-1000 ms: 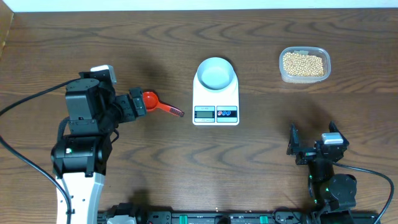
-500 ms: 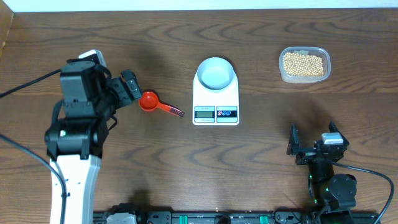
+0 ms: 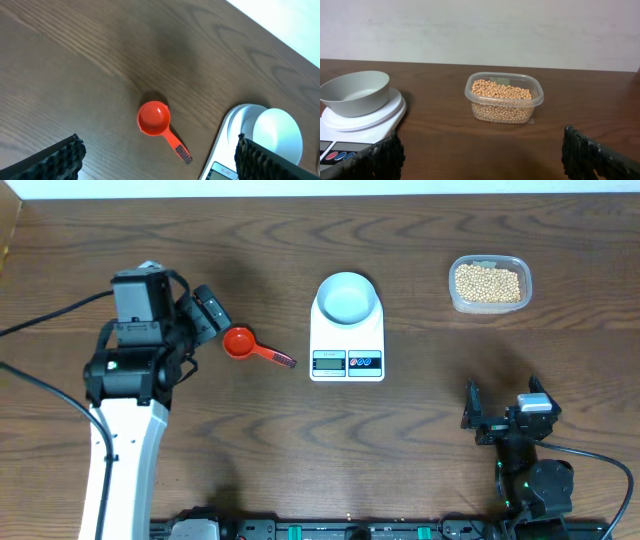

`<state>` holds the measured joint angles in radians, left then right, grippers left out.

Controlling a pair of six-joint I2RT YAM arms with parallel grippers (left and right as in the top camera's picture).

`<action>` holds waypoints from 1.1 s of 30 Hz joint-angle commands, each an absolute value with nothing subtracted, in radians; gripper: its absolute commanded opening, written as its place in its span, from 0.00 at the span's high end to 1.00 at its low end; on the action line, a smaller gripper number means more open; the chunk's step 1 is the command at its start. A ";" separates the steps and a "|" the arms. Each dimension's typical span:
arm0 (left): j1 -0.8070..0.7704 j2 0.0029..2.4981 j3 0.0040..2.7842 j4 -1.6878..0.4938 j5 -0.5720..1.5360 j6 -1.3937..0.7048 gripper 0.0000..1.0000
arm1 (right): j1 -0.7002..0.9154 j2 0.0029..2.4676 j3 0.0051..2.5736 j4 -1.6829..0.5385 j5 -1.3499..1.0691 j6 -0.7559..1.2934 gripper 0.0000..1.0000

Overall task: Scoop item into bowl and weigh 50g on scale
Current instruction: 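Lower the open left gripper over the red scoop's bowl, then close the left gripper on the red scoop's rim and lift it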

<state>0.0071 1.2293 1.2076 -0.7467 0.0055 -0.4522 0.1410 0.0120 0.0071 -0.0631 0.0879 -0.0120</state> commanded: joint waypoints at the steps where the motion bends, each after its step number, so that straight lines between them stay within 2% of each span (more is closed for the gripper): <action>1: -0.033 1.251 1.244 -0.751 -0.089 -0.510 0.02 | 0.151 0.007 0.006 -0.065 0.102 -0.024 0.01; 17: -0.145 1.454 1.244 -0.694 -0.125 -0.638 0.08 | 0.151 0.007 0.006 -0.065 0.102 -0.024 0.01; 20: -0.133 1.490 1.243 -0.712 -0.125 -0.698 0.08 | 0.151 0.007 0.006 -0.065 0.102 -0.024 0.01; 24: -0.106 1.525 1.195 -0.742 -0.125 -0.852 0.15 | 0.151 0.007 0.006 -0.065 0.102 -0.024 0.01; 33: -0.100 1.551 1.061 -0.619 -0.125 -0.904 0.20 | 0.151 0.007 0.006 -0.065 0.102 -0.024 0.01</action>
